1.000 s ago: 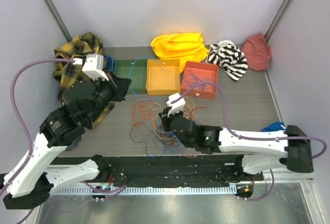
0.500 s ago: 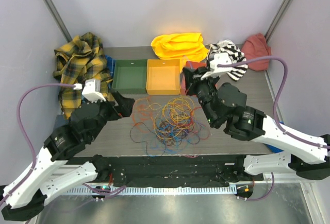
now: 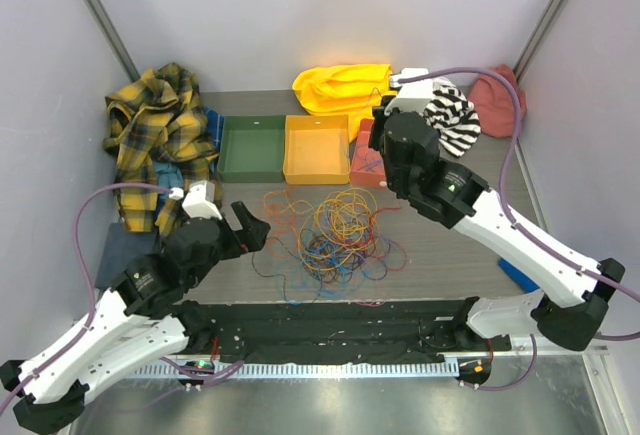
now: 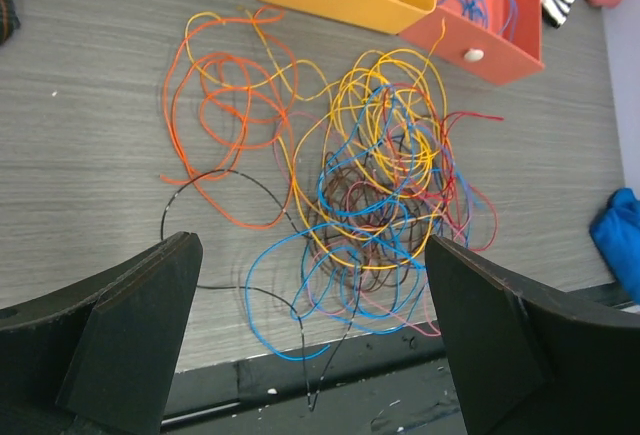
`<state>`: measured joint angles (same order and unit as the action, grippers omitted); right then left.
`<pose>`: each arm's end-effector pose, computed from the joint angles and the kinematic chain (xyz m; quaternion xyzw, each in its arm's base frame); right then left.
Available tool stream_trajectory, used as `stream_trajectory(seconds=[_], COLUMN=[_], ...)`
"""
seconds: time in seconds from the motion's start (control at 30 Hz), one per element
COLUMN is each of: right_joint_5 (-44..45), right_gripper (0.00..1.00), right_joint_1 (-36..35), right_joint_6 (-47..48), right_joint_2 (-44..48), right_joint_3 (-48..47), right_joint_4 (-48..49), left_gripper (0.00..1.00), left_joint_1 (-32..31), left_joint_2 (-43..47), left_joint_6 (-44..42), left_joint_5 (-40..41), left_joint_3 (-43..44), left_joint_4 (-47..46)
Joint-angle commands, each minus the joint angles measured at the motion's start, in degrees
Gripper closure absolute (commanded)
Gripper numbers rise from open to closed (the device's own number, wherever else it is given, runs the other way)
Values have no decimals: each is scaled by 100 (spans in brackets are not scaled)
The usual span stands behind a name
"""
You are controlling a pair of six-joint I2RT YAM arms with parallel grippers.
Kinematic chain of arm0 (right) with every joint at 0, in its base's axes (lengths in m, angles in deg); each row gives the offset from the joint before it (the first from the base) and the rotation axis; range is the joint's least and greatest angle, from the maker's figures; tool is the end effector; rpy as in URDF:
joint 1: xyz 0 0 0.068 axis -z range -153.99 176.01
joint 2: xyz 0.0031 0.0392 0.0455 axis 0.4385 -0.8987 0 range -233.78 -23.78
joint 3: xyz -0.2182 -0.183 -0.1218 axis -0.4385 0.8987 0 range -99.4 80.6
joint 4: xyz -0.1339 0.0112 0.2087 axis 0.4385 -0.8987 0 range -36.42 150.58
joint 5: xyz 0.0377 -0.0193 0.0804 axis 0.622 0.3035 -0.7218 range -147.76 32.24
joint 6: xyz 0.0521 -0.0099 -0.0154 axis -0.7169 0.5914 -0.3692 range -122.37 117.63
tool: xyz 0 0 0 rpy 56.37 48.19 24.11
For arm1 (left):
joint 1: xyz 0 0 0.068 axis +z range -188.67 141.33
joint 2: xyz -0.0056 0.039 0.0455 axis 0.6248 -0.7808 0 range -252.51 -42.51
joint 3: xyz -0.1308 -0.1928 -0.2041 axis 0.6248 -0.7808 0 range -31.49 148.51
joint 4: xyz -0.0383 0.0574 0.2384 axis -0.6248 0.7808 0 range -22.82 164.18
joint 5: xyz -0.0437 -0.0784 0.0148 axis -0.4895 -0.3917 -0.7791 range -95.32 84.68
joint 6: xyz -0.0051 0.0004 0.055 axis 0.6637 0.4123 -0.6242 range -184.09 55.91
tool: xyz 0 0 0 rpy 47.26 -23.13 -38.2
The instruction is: Untangle the cables
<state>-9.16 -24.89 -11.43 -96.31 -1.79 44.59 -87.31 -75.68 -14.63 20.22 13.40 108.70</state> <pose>0.1762 0.1721 0.4896 0.0148 0.7315 0.0392 0.6806 0.0615 -0.0453 0.3307 -0.1168 0.8429 -0.2441 0.4650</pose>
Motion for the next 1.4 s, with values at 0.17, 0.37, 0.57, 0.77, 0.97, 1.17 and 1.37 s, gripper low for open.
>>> stream_trajectory(seconds=[0.17, 0.37, 0.57, 0.77, 0.97, 1.17, 1.37], right_joint_5=[-447, -667, -878, -1001, -1326, -1564, -1661], right_gripper=[99, 99, 99, 99, 99, 99, 99], right_joint_1=[843, 1160, 1556, 1855, 2048, 2145, 2233], right_joint_6=[-193, -157, -263, -263, -351, -412, -667], right_joint_2=[-507, -876, -938, -1026, -1298, -1868, -2186], right_joint_3=[-488, -787, -884, -814, -559, -638, -208], right_joint_4=[26, 17, 17, 17, 228, 351, 526], left_gripper=[0, 0, 0, 0, 0, 0, 0], left_joint_1=[-14, -14, -14, -5, -14, -14, -14], left_joint_2=[30, -67, -137, -234, -251, -304, -243], left_joint_6=[179, 179, 179, 196, 267, 311, 346], left_joint_5=[-128, -137, -146, -216, -304, -366, -304], left_joint_3=[-234, -278, -296, -313, -454, -463, -524], left_joint_4=[-170, -223, -249, -293, -390, -381, -328])
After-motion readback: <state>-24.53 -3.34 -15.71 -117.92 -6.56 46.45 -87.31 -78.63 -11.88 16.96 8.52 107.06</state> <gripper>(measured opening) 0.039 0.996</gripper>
